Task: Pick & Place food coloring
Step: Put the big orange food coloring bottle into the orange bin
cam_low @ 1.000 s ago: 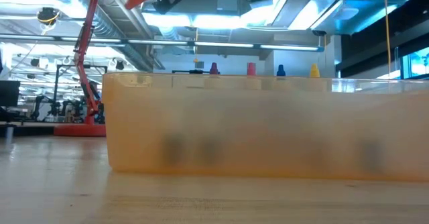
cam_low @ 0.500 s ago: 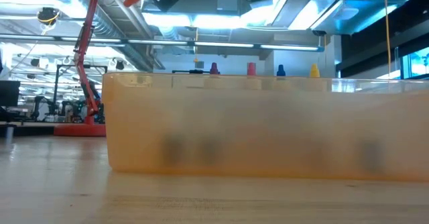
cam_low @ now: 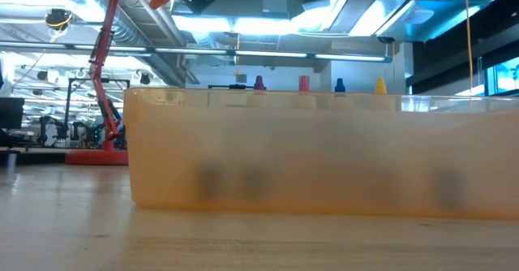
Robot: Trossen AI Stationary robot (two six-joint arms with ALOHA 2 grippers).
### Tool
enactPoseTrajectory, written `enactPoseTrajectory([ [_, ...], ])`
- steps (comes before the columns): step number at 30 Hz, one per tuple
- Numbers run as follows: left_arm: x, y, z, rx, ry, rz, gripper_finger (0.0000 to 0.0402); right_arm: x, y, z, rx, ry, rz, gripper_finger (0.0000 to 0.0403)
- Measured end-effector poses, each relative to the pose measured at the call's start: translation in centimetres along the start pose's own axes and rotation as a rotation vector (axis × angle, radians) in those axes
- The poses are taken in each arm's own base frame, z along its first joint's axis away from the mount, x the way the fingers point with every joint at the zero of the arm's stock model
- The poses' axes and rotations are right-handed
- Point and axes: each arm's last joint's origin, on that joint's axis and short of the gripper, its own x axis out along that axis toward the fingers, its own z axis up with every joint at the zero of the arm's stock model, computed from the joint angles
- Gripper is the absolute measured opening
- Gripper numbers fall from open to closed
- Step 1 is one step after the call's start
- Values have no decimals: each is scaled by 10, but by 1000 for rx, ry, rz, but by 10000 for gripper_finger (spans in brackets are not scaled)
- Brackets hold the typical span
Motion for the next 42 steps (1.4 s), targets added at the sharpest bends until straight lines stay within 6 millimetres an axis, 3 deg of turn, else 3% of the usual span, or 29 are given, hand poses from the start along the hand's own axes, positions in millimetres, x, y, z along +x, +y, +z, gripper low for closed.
enactPoseTrajectory([
  [5, -20, 2, -1, -15, 24, 39, 218, -5, -2, 1, -4, 6, -34, 157],
  [10, -54, -9, -1, 30, -45, 79, 216, -21, -2, 5, -15, 29, -119, 154],
  [14, -70, -13, -17, 74, -178, 119, 215, -41, 5, 13, -26, 8, -202, 157],
  [22, -71, -4, -54, 161, -579, 62, 216, -57, 27, 21, -89, -32, -357, 159],
  [27, -67, 1, -70, 172, -676, 20, 215, -62, 31, 27, -114, -61, -487, 160],
  [35, -67, 1, -72, 178, -689, 24, 213, -66, 29, 50, -188, -256, -451, 160],
  [42, -72, -1, -65, 191, -783, 12, 212, -55, 19, 54, -196, -342, -365, 160],
])
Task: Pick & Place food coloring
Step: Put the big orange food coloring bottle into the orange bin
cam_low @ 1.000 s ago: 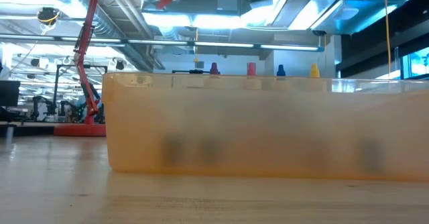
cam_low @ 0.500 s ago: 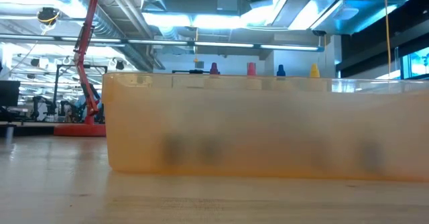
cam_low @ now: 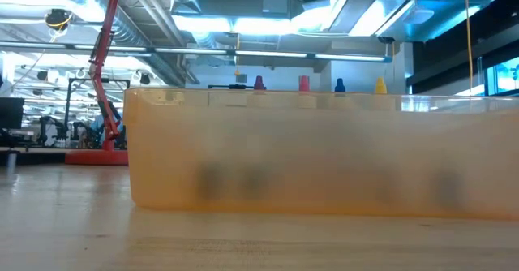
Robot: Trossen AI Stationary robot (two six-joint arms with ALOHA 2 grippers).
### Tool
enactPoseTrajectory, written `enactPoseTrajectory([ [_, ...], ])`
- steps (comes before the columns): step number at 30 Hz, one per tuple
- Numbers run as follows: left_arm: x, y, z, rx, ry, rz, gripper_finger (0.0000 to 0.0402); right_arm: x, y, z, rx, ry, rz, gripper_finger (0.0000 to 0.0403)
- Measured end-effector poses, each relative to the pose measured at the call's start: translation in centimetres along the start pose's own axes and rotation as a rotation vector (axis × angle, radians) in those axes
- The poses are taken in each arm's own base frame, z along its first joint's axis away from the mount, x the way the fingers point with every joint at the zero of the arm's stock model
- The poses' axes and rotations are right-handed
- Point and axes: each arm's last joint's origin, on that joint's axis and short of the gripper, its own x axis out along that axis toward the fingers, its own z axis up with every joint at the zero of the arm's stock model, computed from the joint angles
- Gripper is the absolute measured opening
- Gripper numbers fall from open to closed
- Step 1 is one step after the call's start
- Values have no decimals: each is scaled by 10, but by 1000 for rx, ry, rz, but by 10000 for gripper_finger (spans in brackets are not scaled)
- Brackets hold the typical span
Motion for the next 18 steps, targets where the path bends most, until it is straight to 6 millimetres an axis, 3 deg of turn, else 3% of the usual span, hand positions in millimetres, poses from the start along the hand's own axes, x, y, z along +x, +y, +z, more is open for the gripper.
enactPoseTrajectory([
  [8, 0, -1, 7, 56, -68, -16, 210, 13, -3, -8, -13, -6, -31, 161],
  [18, -1, -2, 13, 123, -136, -20, 209, 16, -6, -9, -15, -18, -20, 161],
])
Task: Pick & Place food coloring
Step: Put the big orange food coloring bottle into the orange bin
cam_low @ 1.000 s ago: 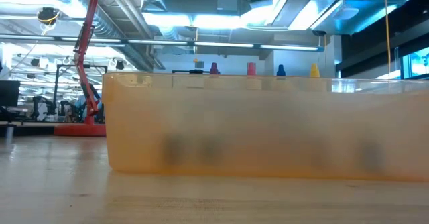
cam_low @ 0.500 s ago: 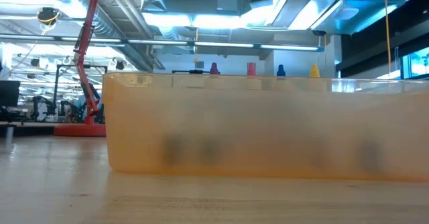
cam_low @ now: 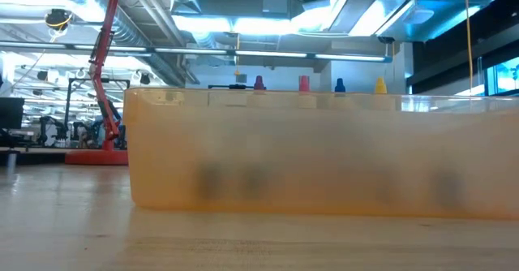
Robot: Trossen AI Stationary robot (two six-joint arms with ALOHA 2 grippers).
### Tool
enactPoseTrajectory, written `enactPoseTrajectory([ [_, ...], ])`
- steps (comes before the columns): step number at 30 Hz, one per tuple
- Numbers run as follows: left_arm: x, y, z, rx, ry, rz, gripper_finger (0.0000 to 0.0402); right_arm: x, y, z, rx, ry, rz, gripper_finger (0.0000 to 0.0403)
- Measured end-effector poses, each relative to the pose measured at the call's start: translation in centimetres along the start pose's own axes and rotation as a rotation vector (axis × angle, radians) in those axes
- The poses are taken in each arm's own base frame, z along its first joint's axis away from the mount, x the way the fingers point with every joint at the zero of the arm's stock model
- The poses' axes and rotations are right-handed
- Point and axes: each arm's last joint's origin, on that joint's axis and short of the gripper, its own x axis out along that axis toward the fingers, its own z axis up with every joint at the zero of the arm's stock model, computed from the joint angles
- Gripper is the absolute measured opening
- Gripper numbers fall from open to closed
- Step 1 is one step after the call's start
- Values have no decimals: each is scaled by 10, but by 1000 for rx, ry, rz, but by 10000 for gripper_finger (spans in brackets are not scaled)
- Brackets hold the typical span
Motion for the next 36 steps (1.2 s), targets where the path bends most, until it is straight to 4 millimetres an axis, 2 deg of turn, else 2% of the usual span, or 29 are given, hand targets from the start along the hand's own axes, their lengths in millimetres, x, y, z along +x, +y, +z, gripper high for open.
enactPoseTrajectory([
  [10, 0, 0, 1, 12, -8, -12, 202, 6, -9, -3, 17, -42, 44, 161],
  [25, 0, -1, 2, 49, -21, -31, 116, 6, -9, -2, 15, -44, 46, 161],
  [32, 0, -1, -1, 53, 5, -28, 118, 5, -7, -5, 24, -10, 62, 163],
  [36, 0, 0, -6, 73, 57, -1, 121, 0, 2, -8, 26, 57, 78, 192],
])
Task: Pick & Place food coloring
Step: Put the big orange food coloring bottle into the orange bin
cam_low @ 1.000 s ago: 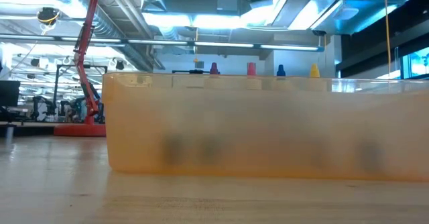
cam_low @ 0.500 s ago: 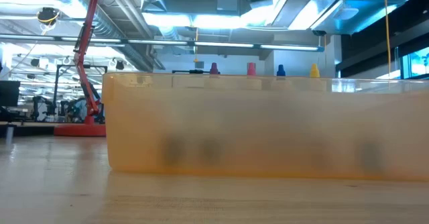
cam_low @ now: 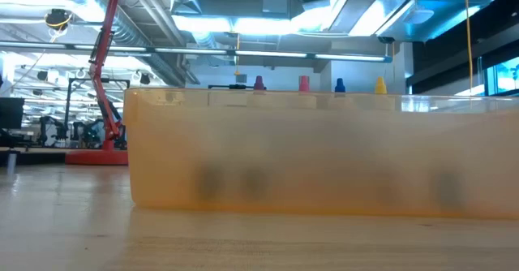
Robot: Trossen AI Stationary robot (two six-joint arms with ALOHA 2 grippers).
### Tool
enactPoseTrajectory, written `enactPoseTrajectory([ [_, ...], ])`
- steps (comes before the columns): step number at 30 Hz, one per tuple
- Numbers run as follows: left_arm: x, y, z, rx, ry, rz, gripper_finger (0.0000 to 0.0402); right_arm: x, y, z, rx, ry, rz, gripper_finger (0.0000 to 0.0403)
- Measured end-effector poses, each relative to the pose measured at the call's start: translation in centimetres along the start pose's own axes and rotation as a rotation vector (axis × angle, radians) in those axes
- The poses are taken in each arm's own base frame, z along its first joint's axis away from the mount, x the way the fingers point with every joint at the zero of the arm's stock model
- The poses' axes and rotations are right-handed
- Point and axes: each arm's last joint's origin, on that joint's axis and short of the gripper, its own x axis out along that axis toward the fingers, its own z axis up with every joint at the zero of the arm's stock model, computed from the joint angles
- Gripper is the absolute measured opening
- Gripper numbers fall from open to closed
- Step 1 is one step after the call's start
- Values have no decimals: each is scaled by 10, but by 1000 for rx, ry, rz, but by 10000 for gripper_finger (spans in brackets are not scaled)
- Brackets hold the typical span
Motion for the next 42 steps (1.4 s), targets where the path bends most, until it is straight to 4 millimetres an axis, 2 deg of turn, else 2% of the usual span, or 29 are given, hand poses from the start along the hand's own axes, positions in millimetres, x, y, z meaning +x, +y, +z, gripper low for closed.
enactPoseTrajectory([
  [3, 0, 0, -1, 1, 15, 6, 115, -7, 7, -2, 10, 77, -40, 239],
  [6, 0, 1, -4, 1, 46, 32, 115, -22, 10, 3, 61, 159, -117, 288],
  [11, 5, 4, -7, 27, 280, 125, 115, -58, 17, 7, 167, 303, -162, 332],
  [17, 9, 14, 2, -32, 603, 222, 115, -89, 22, -1, 354, 432, -149, 339],
  [20, 14, 22, 2, -82, 752, 243, 115, -94, 23, -6, 389, 477, -163, 339],
  [24, 30, 33, 2, -137, 922, 206, 115, -96, 23, -10, 417, 519, -166, 339],
  [32, 68, 47, -13, -177, 1260, 149, 115, -96, 24, -11, 427, 544, -122, 339],
  [42, 110, 51, -44, -151, 1465, 26, 118, -101, 24, -19, 450, 624, -124, 339],
])
